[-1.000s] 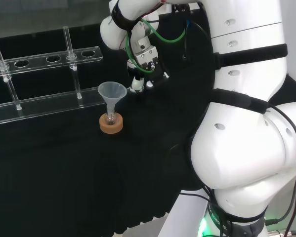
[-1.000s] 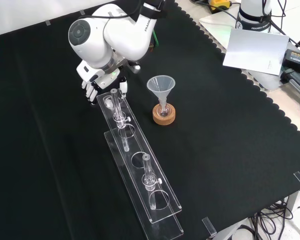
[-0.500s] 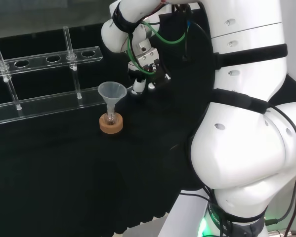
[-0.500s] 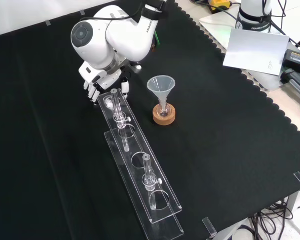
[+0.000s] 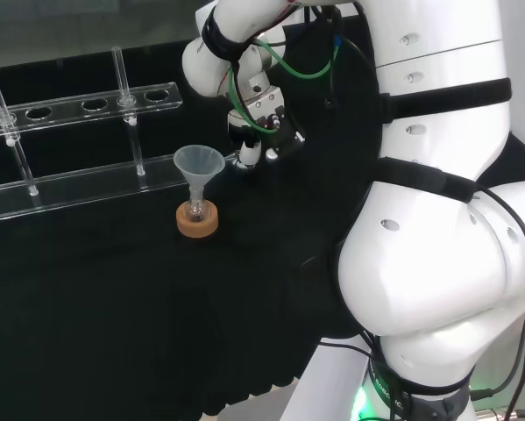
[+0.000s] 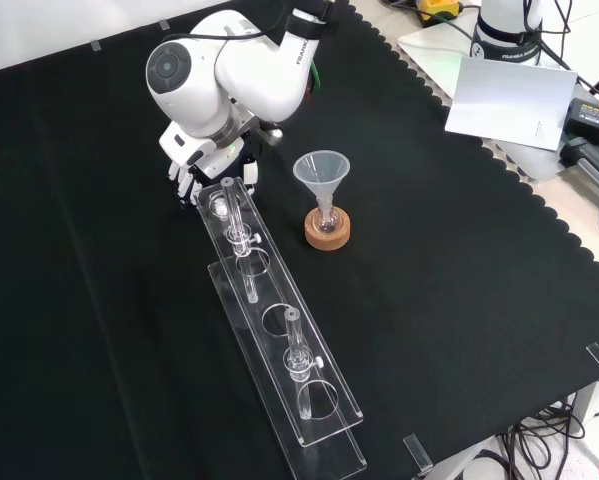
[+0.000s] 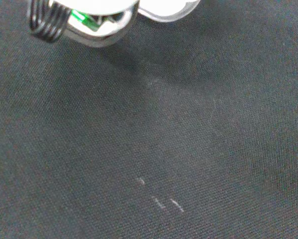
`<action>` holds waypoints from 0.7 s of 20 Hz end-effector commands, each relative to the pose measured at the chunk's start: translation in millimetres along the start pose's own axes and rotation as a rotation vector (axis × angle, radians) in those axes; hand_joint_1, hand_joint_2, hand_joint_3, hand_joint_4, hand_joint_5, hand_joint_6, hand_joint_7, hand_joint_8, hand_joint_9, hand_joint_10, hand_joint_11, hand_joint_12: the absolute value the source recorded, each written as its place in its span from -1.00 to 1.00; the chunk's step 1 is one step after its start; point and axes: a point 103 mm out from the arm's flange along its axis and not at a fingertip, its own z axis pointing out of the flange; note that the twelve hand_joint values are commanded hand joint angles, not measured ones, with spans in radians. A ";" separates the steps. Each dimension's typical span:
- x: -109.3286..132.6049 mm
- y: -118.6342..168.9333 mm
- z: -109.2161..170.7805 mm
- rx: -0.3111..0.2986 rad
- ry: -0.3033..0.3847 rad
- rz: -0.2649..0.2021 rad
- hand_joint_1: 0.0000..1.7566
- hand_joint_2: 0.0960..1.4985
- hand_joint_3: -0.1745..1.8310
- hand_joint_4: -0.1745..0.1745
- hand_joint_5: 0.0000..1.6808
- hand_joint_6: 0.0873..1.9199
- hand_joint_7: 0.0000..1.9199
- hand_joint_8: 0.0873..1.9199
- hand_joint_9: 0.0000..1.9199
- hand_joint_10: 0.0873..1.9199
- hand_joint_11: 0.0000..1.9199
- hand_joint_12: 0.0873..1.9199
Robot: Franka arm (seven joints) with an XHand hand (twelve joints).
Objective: Pick up the weighing funnel.
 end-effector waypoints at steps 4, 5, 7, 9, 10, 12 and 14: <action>2.5 3.3 3.0 -0.007 -0.007 -0.016 0.12 -0.24 -0.26 0.32 0.00 -0.31 -0.35 -0.35 -0.11 -0.58 -0.34 0.21; 1.1 3.1 3.7 -0.007 -0.007 -0.016 0.12 -0.24 -0.25 0.32 0.01 -0.31 -0.35 -0.35 -0.11 -0.58 -0.34 0.21; 0.8 3.3 4.2 -0.003 -0.008 -0.013 0.12 -0.24 -0.25 0.31 0.01 -0.31 -0.35 -0.35 -0.11 -0.58 -0.34 0.21; 1.5 3.8 4.3 0.002 -0.012 -0.010 0.12 -0.24 -0.25 0.31 0.01 -0.32 -0.35 -0.36 -0.10 -0.58 -0.34 0.21; 2.4 4.4 4.3 0.004 -0.011 -0.010 0.12 -0.24 -0.25 0.31 0.01 -0.32 -0.35 -0.36 -0.10 -0.58 -0.34 0.21; 4.5 5.6 4.7 0.005 -0.012 -0.012 0.12 -0.24 -0.25 0.31 0.01 -0.32 -0.35 -0.36 -0.10 -0.59 -0.34 0.20; 1.9 5.4 6.3 0.003 0.000 -0.015 0.12 -0.24 -0.25 0.30 0.01 -0.32 -0.35 -0.36 -0.10 -0.59 -0.33 0.20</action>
